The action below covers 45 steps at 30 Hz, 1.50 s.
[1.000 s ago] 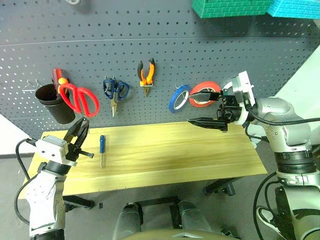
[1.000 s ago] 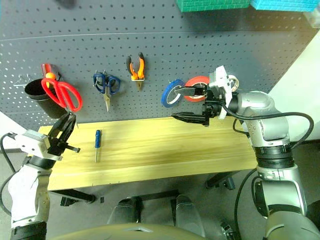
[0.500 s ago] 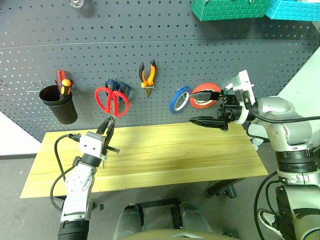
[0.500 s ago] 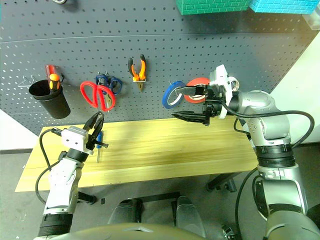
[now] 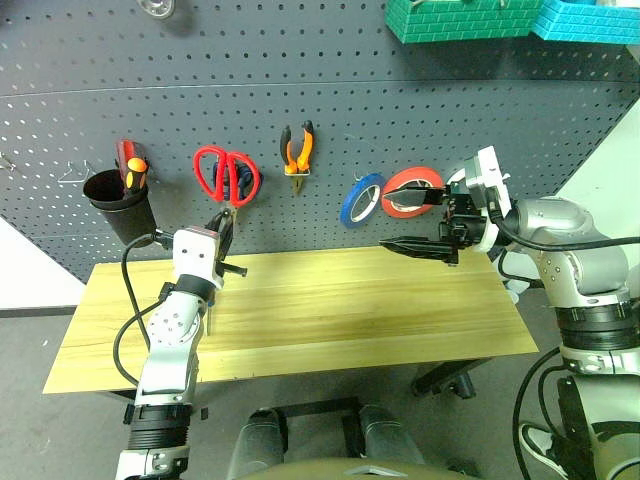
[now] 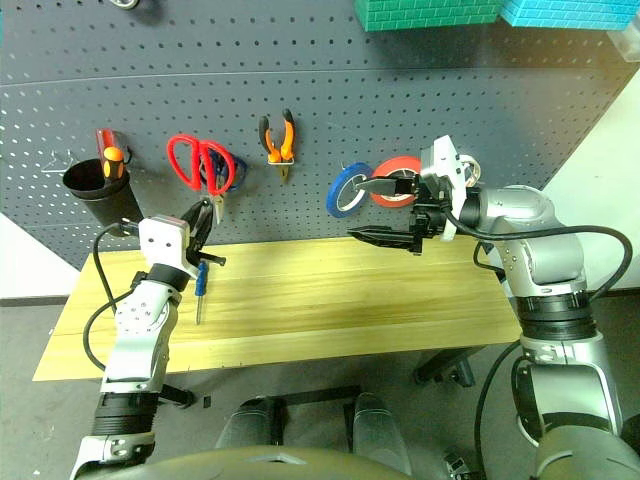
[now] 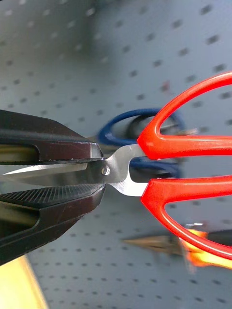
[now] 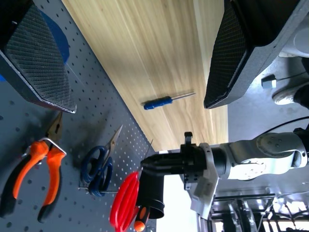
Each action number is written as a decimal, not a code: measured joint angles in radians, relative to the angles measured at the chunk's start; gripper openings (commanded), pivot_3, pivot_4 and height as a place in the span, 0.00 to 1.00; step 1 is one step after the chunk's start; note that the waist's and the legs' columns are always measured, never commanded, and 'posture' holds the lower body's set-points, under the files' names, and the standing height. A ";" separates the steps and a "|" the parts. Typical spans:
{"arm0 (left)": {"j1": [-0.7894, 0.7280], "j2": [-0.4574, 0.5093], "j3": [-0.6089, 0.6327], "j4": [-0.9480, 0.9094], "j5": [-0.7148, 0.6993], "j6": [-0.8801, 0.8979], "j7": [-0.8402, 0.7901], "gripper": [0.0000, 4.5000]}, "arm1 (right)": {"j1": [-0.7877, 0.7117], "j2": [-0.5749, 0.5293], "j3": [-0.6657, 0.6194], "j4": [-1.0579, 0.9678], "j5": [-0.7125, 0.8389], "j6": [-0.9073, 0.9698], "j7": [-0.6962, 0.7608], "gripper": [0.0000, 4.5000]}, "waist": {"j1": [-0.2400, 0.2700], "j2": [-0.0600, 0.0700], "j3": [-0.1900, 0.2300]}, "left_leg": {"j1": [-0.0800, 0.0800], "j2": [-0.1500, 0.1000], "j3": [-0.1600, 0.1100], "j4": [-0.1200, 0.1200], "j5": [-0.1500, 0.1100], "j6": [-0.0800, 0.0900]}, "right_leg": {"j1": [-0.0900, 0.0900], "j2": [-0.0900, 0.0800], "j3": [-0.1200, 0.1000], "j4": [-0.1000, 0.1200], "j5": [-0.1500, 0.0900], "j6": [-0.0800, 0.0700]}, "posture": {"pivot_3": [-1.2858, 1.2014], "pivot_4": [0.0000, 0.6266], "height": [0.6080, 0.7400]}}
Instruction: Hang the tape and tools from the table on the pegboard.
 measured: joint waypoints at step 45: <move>0.003 0.058 -0.017 -0.068 0.014 0.118 0.092 0.99 | -0.035 0.007 -0.028 -0.020 0.079 0.046 -0.069 1.00 | -0.018 0.000 0.000 | 0.001 0.000 0.000 -0.001 0.000 0.000 | 0.000 0.000 0.001 0.001 -0.001 0.001 | 0.56 0.13 1.00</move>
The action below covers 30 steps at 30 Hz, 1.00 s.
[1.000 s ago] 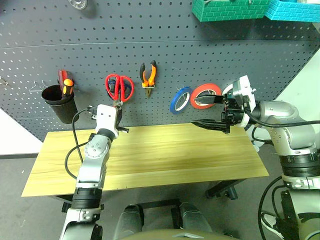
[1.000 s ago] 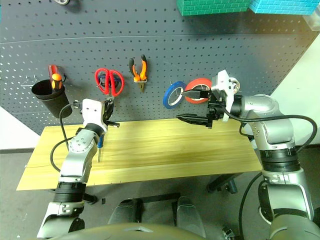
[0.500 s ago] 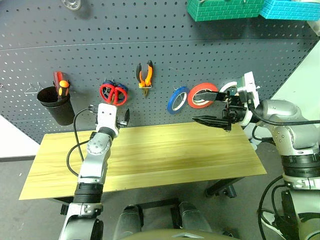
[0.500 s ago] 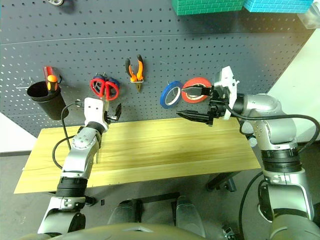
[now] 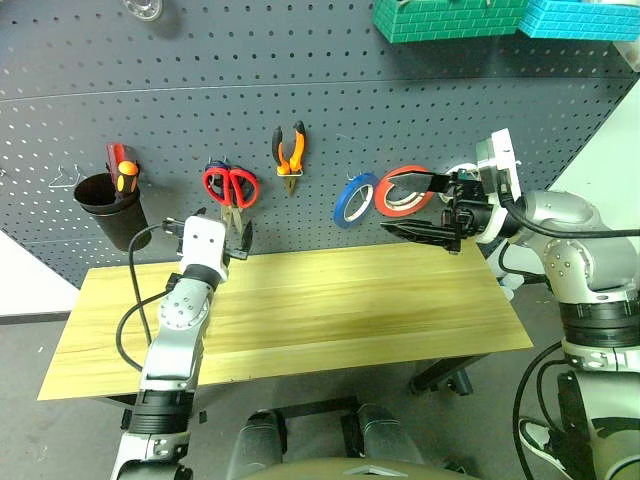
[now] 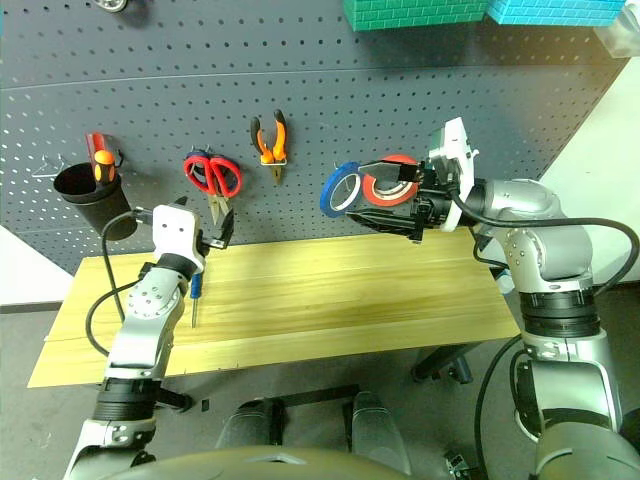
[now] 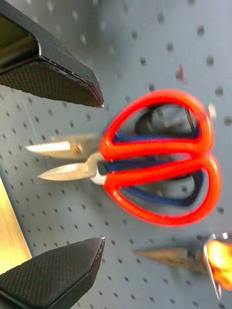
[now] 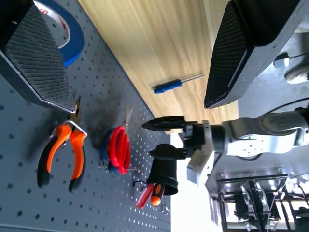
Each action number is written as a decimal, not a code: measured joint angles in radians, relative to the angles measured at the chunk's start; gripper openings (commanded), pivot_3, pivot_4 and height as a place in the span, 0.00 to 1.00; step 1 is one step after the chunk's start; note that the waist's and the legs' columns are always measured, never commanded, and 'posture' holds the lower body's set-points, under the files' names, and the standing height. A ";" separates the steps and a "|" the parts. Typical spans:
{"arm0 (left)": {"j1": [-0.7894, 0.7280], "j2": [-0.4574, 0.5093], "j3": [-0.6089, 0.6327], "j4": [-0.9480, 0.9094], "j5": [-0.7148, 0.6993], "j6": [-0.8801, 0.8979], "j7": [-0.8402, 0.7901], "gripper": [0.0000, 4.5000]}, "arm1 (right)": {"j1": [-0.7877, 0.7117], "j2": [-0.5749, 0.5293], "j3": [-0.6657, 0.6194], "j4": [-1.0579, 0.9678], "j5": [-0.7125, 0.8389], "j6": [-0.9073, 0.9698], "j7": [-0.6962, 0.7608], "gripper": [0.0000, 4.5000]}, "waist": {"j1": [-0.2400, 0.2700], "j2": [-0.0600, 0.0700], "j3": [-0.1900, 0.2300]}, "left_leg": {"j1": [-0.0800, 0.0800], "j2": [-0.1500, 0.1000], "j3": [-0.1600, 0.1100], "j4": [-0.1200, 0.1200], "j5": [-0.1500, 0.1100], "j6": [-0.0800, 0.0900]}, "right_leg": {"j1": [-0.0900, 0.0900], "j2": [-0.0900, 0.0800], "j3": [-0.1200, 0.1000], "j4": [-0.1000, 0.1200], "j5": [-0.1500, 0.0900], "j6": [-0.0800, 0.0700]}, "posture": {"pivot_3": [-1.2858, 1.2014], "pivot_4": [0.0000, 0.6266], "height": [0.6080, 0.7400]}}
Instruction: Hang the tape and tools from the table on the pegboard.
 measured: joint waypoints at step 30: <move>-0.188 0.103 0.178 0.314 -0.103 0.717 0.041 0.99 | -0.042 0.196 0.344 0.131 -0.181 0.082 -0.013 1.00 | 0.033 -0.004 0.037 | -0.003 0.000 -0.002 -0.001 0.000 0.000 | -0.004 -0.001 -0.003 0.000 -0.003 0.002 | 0.61 0.32 1.00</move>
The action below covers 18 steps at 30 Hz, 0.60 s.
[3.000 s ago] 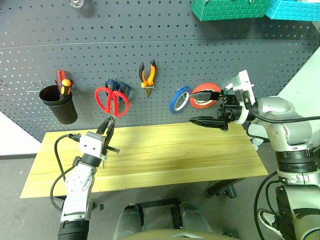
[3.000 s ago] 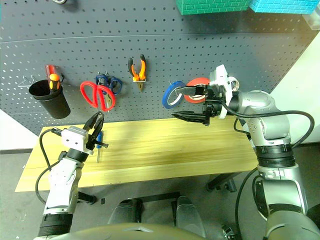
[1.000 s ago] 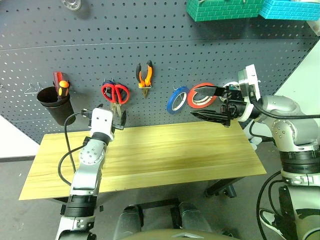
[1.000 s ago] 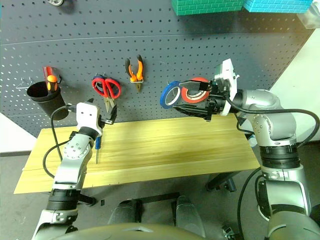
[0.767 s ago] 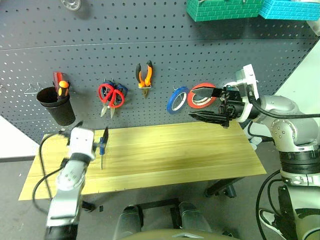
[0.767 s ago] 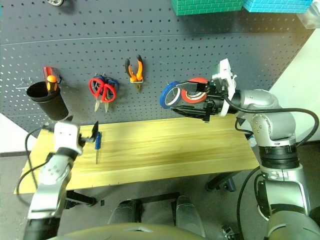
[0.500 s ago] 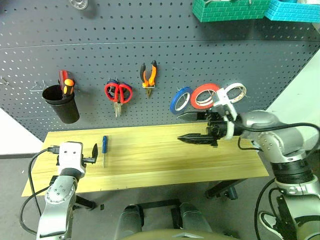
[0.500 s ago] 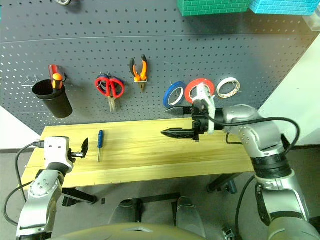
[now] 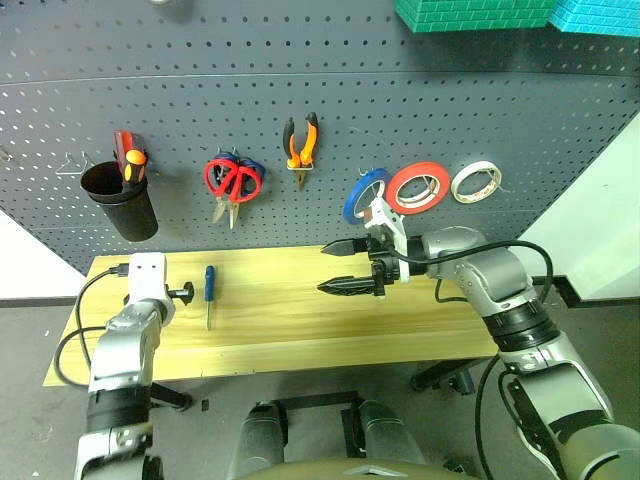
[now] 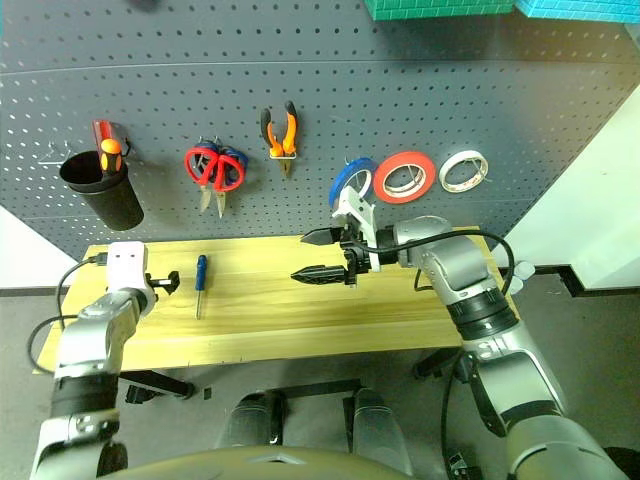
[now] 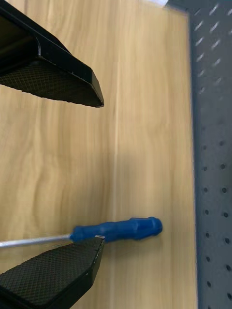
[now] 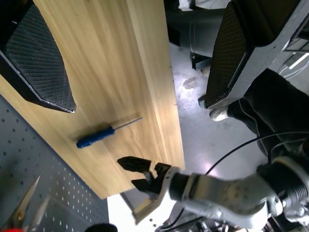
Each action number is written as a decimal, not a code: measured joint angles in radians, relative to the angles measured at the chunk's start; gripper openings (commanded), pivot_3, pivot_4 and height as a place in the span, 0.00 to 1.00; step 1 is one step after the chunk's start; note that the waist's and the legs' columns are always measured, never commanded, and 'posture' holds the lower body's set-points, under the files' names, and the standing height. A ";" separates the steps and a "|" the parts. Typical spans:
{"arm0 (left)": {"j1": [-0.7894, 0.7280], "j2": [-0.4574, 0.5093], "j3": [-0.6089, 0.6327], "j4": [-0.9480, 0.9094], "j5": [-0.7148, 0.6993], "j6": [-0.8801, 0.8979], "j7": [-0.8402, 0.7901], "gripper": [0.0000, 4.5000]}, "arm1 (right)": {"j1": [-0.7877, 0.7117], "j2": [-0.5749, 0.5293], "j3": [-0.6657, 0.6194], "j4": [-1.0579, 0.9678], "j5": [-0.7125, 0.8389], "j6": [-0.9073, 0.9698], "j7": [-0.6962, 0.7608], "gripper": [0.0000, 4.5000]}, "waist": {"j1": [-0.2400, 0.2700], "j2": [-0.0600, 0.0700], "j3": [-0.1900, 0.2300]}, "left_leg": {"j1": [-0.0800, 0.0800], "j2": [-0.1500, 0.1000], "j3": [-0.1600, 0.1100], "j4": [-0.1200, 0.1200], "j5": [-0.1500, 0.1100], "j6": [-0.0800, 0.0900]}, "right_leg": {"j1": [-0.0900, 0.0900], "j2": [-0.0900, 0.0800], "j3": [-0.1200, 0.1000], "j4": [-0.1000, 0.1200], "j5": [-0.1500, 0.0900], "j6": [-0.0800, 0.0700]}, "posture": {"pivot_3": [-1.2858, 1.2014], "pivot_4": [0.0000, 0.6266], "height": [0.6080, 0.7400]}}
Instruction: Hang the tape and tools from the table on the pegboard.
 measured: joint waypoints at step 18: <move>-0.391 0.002 -0.014 0.657 -0.012 -0.076 0.056 0.99 | -0.002 0.007 0.009 -0.002 -0.070 -0.006 0.011 1.00 | 0.024 -0.002 0.034 | -0.007 0.000 -0.001 0.000 0.000 0.000 | -0.009 0.001 0.000 0.004 0.000 -0.003 | 0.59 0.40 1.00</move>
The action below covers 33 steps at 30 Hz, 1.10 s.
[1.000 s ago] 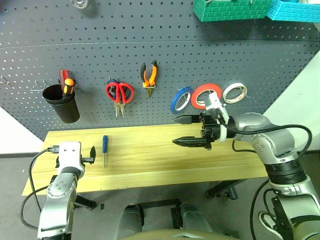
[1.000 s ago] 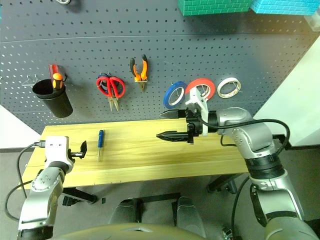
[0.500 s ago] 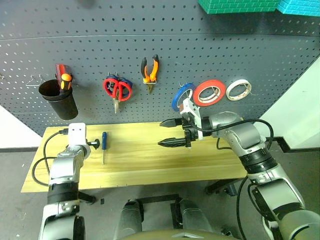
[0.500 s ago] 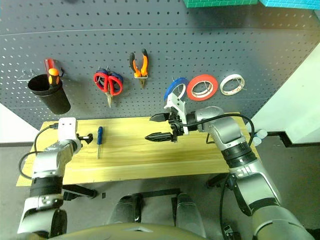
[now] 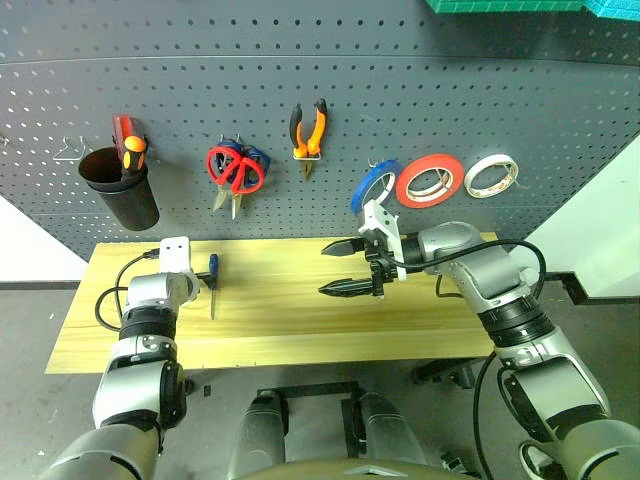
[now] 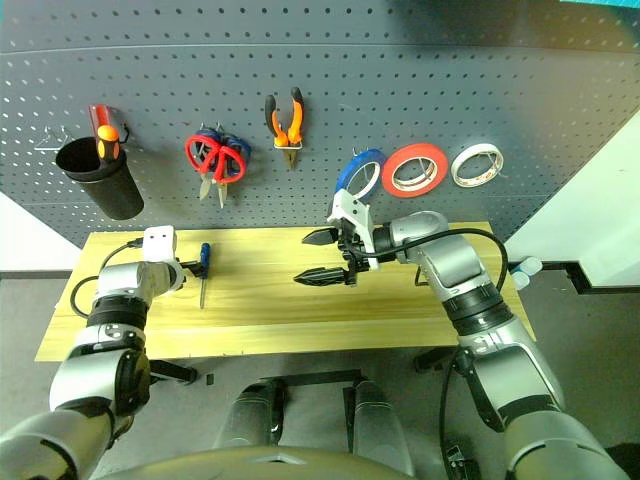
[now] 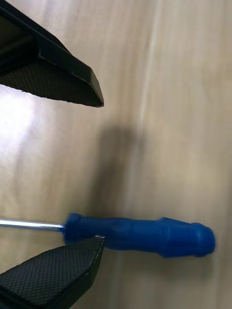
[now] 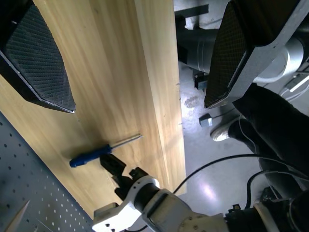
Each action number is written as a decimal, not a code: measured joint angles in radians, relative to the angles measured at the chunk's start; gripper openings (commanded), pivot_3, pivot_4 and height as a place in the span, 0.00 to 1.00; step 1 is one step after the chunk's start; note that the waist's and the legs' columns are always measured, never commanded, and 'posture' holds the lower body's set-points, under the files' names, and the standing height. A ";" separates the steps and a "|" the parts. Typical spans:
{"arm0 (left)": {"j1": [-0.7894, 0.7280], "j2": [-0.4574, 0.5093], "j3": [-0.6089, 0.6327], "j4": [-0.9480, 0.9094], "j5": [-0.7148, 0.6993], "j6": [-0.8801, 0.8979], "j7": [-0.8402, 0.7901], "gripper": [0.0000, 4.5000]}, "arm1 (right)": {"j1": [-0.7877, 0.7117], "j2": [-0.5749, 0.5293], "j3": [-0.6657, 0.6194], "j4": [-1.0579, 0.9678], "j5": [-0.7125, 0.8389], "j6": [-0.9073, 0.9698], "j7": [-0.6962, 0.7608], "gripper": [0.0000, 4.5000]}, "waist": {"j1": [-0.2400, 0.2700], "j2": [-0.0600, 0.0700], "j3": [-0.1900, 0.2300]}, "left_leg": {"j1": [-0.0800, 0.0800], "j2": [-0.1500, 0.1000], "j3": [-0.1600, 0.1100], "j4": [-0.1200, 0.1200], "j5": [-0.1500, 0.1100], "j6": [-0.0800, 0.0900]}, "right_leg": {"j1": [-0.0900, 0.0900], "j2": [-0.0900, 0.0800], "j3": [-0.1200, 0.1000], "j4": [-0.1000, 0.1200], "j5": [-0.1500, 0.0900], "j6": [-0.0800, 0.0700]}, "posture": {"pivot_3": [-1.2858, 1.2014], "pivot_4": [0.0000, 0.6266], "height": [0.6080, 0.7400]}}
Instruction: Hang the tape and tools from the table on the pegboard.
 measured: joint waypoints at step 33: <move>0.117 0.039 -0.083 -0.259 -0.054 0.108 -0.137 0.09 | 0.022 -0.021 -0.060 0.024 -0.026 -0.070 0.005 1.00 | -0.006 -0.001 0.020 | -0.005 0.000 0.001 -0.001 0.000 0.000 | -0.007 0.000 0.000 0.003 -0.001 -0.001 | 0.59 0.25 1.00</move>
